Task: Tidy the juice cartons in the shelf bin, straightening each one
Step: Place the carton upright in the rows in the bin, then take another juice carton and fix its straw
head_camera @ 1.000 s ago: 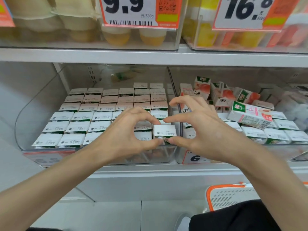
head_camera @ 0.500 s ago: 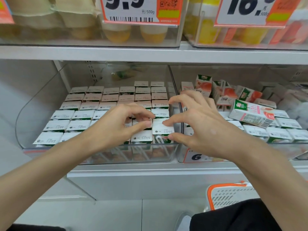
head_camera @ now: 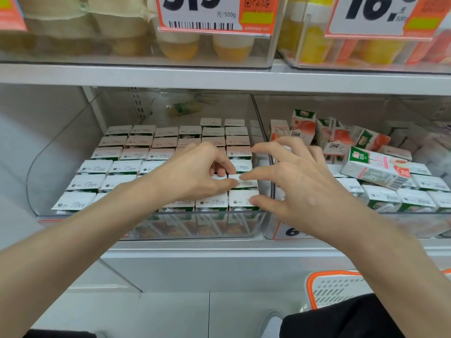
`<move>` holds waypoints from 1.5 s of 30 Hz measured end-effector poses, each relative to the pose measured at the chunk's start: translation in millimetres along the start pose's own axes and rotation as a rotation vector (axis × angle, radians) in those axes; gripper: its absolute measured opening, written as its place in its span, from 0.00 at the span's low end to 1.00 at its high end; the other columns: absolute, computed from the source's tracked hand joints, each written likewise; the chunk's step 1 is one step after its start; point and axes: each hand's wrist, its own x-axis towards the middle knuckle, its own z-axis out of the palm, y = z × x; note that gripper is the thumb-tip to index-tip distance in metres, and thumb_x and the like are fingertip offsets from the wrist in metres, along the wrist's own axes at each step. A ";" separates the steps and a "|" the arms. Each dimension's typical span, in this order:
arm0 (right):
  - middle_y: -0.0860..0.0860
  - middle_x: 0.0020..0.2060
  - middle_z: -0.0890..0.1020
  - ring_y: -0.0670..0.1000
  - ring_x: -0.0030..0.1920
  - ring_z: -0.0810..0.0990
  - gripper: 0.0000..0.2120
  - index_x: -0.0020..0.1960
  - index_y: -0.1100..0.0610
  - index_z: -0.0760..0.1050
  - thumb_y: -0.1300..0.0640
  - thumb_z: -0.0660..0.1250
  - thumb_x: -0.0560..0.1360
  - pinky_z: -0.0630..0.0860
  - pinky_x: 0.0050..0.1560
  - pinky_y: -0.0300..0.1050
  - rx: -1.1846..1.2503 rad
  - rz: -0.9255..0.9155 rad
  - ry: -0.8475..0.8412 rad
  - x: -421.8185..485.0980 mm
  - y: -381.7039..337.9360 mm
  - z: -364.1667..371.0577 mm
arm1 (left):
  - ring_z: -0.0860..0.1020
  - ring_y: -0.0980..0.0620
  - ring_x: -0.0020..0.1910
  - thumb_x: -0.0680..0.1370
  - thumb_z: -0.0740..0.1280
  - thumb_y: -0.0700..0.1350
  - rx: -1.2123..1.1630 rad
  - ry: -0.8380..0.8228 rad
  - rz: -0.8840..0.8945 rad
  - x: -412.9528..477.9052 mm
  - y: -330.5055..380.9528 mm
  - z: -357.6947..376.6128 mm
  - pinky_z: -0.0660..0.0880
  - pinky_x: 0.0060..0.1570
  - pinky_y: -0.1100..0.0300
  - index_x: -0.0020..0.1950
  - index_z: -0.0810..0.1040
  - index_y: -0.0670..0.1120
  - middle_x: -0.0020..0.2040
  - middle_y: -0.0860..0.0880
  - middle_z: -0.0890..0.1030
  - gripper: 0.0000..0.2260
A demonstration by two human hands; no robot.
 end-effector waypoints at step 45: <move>0.47 0.54 0.87 0.46 0.56 0.87 0.25 0.64 0.51 0.82 0.57 0.81 0.68 0.82 0.56 0.37 1.353 0.043 0.264 29.4 -70.3 10.5 | 0.87 0.54 0.55 0.77 0.72 0.43 -0.867 0.337 -0.106 -114.9 -37.0 -34.0 0.81 0.57 0.65 0.64 0.80 0.46 0.59 0.55 0.87 0.16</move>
